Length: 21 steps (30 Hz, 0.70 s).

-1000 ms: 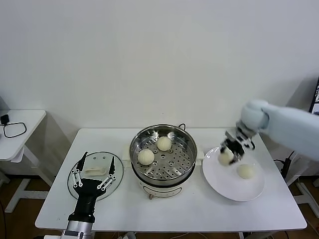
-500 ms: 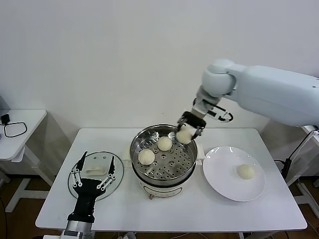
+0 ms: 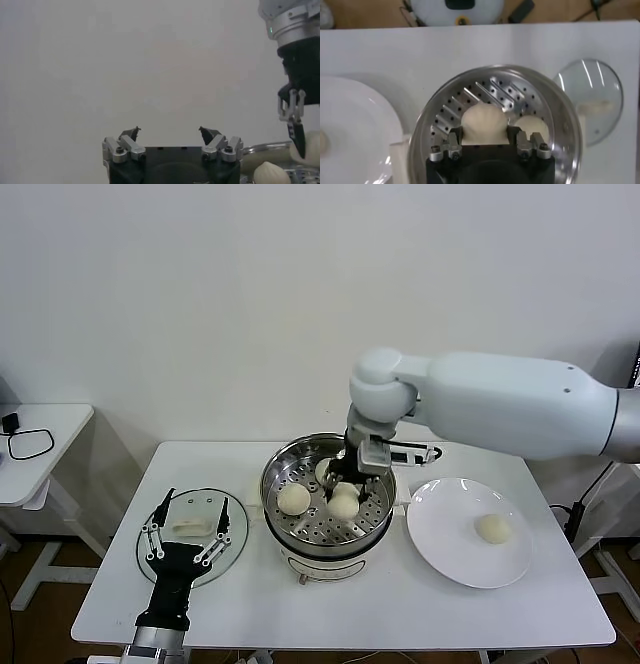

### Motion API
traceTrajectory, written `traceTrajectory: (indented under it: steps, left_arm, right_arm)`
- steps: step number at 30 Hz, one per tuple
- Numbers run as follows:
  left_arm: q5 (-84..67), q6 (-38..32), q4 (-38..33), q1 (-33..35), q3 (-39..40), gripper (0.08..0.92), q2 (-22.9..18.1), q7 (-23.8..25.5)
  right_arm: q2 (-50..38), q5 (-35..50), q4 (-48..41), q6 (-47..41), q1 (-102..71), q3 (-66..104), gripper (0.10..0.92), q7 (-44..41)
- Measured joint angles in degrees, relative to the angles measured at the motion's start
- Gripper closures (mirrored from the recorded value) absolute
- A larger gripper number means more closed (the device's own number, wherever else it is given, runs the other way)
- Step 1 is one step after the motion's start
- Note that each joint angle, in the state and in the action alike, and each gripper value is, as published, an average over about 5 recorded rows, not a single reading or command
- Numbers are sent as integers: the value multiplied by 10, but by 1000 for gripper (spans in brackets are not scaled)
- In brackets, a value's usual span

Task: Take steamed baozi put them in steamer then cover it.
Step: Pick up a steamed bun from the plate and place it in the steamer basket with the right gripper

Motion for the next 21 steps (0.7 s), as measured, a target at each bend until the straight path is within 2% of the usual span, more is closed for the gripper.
traceTrajectory:
  steps: [12, 21]
  left_arm:
    - [0, -4, 1, 0, -1, 177, 0, -1]
    - [-2, -5, 2, -3, -2, 177, 1, -2]
  right_arm:
    - [17, -61, -5, 48, -54, 13, 392, 1]
    - [16, -89, -11, 53, -76, 18, 221, 13]
